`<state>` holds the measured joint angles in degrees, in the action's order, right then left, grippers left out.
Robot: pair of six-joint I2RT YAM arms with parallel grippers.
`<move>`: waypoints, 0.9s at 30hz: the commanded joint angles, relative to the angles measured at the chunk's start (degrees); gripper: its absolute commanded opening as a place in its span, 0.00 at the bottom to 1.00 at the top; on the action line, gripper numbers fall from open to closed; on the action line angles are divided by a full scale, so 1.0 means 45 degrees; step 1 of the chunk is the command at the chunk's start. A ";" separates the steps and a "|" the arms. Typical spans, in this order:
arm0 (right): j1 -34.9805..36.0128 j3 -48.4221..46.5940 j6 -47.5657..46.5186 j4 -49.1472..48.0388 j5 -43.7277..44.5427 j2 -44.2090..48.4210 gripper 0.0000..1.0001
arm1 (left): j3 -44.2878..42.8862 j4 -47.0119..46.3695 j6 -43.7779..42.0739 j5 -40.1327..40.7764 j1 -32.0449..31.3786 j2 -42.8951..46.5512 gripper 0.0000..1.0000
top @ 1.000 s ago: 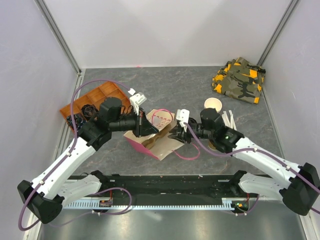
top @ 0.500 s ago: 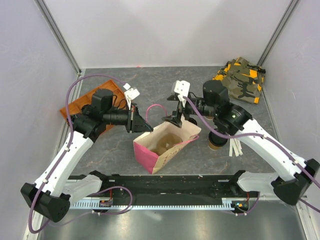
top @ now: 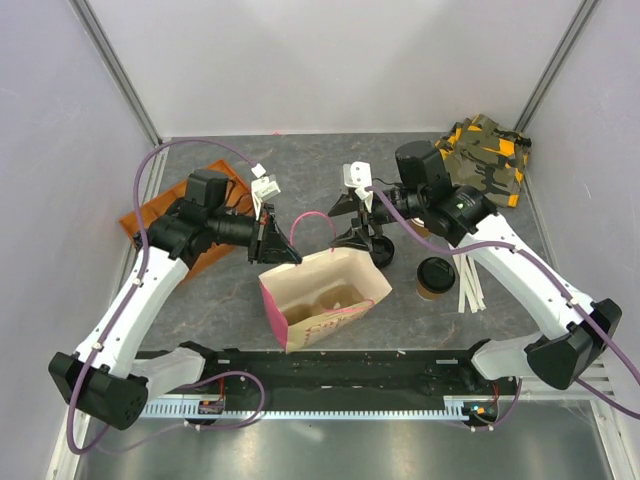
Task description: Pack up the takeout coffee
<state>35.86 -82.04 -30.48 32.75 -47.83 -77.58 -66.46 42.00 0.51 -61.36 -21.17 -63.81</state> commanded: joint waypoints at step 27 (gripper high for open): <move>0.1641 0.0811 0.6263 -0.2278 0.3558 -0.0452 0.00 | -0.2673 0.2563 -0.5699 0.5702 -0.3665 0.2364 0.45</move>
<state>43.22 -76.84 -9.93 25.10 -35.59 -77.21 -77.69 49.71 -21.12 -47.92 -27.81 -49.45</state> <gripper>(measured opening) 0.014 0.478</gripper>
